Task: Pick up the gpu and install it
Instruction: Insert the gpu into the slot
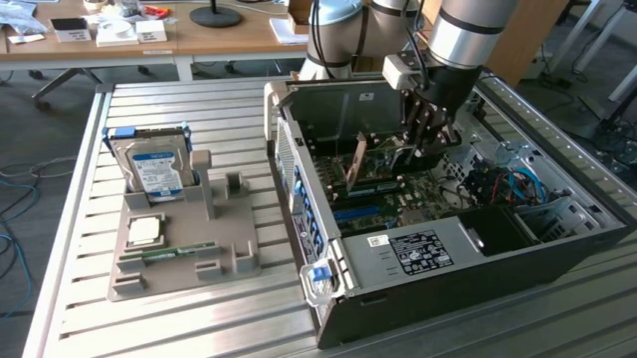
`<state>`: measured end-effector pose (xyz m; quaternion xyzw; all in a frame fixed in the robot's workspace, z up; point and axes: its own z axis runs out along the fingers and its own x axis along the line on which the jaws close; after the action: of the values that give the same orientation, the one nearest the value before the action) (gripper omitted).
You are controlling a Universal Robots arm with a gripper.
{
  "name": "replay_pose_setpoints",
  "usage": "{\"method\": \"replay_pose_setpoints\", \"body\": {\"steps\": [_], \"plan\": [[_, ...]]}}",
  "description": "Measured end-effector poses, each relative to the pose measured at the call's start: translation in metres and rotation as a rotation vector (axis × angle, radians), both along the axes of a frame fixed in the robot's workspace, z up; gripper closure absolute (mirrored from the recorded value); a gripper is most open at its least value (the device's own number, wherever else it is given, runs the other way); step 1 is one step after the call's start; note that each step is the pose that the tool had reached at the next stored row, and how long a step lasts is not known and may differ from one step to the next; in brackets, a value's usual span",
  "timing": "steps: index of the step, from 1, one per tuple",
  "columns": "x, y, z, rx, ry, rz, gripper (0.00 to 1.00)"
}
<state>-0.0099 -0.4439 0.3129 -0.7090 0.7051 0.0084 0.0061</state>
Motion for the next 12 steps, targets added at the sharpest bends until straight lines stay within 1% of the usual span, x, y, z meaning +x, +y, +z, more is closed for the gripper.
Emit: {"method": "replay_pose_setpoints", "body": {"steps": [12], "plan": [[0.0000, 0.0000, -0.0026, 0.0005, -0.0002, 0.000, 0.73]]}}
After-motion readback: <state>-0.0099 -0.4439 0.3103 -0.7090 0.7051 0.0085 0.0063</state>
